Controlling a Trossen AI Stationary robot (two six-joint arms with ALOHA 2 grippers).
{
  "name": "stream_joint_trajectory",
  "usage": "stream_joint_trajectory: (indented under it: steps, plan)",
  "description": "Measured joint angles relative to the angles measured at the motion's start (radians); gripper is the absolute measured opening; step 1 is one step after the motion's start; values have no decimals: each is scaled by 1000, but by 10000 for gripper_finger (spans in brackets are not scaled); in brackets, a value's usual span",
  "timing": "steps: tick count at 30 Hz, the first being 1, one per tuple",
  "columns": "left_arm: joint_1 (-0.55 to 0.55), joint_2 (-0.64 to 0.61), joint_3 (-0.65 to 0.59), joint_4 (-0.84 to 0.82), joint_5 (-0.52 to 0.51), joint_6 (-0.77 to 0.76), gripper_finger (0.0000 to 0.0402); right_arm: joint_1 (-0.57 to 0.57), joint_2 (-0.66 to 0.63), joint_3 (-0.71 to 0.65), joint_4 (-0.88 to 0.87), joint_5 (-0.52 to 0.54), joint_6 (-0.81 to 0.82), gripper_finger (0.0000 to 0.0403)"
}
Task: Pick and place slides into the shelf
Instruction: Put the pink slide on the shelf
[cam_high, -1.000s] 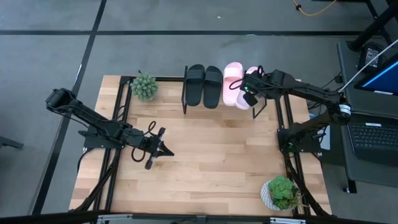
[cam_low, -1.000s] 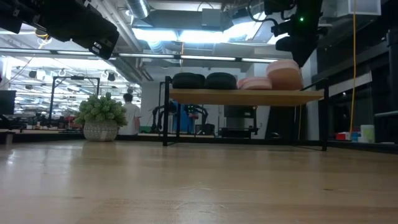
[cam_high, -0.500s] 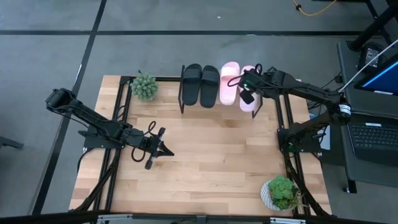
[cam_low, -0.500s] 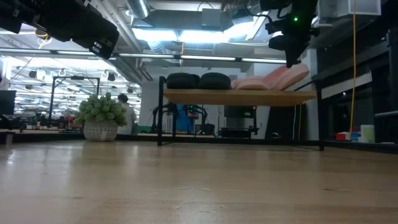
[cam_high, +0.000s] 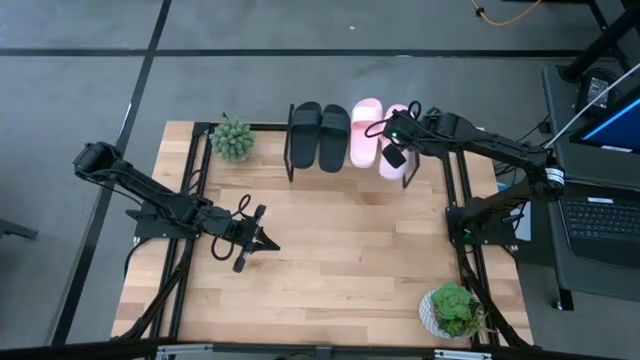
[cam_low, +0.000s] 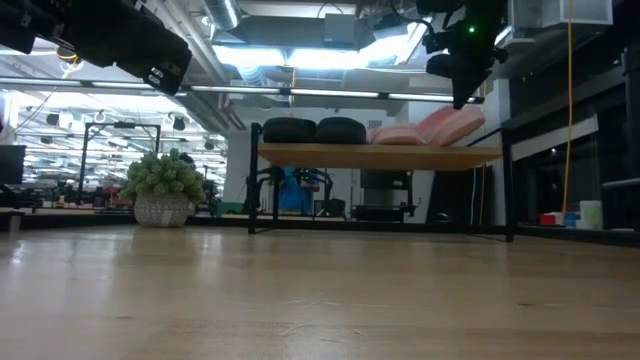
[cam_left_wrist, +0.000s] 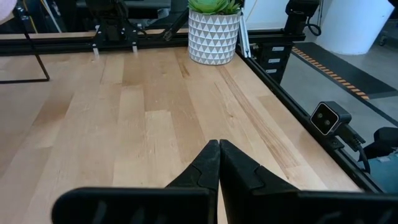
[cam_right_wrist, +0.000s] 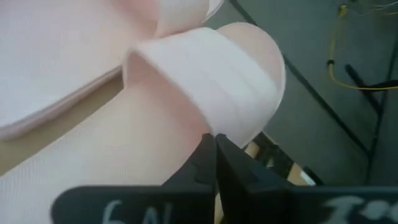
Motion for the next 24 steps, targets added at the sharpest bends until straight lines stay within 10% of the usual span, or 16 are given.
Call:
stream_joint_trajectory:
  steps: [14, 24]
  plan:
    - [0, 0, 0, 0, 0, 0, 4, 0, -2, 1, 8, -39, 2, 64]
    - [0, 0, 0, 0, 0, 0, 4, 36, -10, 144, 19, -15, -17, 6]
